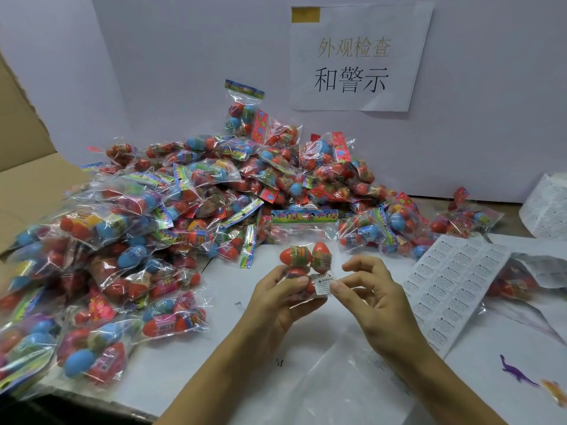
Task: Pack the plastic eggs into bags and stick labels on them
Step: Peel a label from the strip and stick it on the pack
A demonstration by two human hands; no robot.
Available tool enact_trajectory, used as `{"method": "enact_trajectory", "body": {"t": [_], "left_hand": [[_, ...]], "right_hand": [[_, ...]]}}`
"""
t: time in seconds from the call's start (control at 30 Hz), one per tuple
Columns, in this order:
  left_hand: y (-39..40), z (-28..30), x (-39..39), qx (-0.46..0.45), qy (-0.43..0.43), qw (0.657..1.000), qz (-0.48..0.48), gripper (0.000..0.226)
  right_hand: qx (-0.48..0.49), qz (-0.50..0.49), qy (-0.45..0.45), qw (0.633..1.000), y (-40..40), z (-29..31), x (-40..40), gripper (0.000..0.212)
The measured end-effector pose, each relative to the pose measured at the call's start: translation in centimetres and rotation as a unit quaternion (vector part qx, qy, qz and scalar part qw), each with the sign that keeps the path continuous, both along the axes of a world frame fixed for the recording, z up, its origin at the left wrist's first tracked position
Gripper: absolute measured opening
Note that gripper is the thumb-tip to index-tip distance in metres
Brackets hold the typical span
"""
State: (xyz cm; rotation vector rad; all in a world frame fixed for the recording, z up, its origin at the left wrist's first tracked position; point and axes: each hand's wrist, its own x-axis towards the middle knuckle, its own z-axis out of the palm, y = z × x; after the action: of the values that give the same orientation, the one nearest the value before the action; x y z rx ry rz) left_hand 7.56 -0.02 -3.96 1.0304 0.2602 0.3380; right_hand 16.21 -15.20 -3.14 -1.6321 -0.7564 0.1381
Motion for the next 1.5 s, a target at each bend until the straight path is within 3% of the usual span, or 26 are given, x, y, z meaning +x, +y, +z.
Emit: {"method": "enact_trajectory", "body": {"t": [0.3, 0.8, 0.97, 1.1, 1.27, 1.5], "left_hand": [[-0.3, 0.1, -0.3, 0.054, -0.001, 0.999, 0.001, 0.064], [-0.5, 0.1, -0.4, 0.111, -0.02, 0.993, 0.032, 0.041], [-0.3, 0.0, -0.4, 0.137, -0.026, 0.989, 0.05, 0.046], [-0.5, 0.0, -0.4, 0.167, -0.027, 0.983, 0.072, 0.048], [0.1, 0.0, -0.3, 0.112, -0.035, 0.987, 0.114, 0.042], [-0.4, 0.1, -0.4, 0.102, -0.031, 0.993, 0.053, 0.043]], "right_hand": [[-0.008, 0.0, -0.01, 1.0, 0.0, -0.2, -0.1, 0.011], [-0.019, -0.01, -0.062, 0.998, 0.0, 0.1, -0.4, 0.011], [0.005, -0.033, -0.059, 0.998, 0.1, 0.2, -0.7, 0.022], [0.033, -0.061, -0.07, 0.995, 0.4, 0.4, -1.1, 0.018], [0.089, -0.105, -0.037, 0.99, 0.0, 0.8, -0.5, 0.023], [0.061, -0.04, -0.047, 0.996, 0.4, 0.1, -1.0, 0.022]]}}
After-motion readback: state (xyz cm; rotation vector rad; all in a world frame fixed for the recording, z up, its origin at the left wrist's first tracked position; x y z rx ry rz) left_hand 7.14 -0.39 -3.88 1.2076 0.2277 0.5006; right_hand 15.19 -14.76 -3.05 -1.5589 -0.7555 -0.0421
